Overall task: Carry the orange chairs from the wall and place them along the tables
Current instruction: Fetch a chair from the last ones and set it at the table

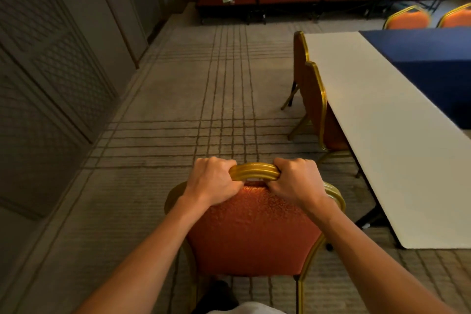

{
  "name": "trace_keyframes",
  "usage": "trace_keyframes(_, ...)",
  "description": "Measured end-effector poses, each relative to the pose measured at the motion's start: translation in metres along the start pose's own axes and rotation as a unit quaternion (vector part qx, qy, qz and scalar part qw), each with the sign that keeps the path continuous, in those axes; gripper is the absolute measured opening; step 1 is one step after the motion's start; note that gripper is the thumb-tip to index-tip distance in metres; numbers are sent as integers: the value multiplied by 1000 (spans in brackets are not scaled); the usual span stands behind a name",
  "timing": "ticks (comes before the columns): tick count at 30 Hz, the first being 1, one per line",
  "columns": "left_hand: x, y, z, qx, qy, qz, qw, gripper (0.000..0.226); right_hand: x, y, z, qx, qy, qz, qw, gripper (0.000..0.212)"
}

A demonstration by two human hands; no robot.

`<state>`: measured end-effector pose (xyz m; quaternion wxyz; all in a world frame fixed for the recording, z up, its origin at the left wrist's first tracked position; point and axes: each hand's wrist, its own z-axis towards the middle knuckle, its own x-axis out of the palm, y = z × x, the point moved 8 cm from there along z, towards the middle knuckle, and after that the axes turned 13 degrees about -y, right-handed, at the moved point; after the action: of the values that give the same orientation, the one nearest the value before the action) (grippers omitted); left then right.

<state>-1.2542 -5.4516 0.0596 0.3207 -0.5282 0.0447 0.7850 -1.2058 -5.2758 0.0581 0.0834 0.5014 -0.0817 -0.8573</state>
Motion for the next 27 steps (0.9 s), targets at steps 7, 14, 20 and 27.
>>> trace_keyframes(7, 57, 53, 113, 70, 41, -26, 996, 30, 53, -19, 88, 71, 22, -72, 995, 24)
trace_keyframes(14, 96, 50, 220, 178, 57, -84, 979, 31, 61, -57, 145, 154, -22, -119, 981, 32)
trace_keyframes(20, 139, 1, 282, 284, 74, -89, 952, 39, 60, -115, 156, 227, -56, -158, 959, 53)
trace_keyframes(27, 214, -55, 337, 354, 105, -117, 922, 43, 74, -203, 162, 295, -78, -197, 932, 44)
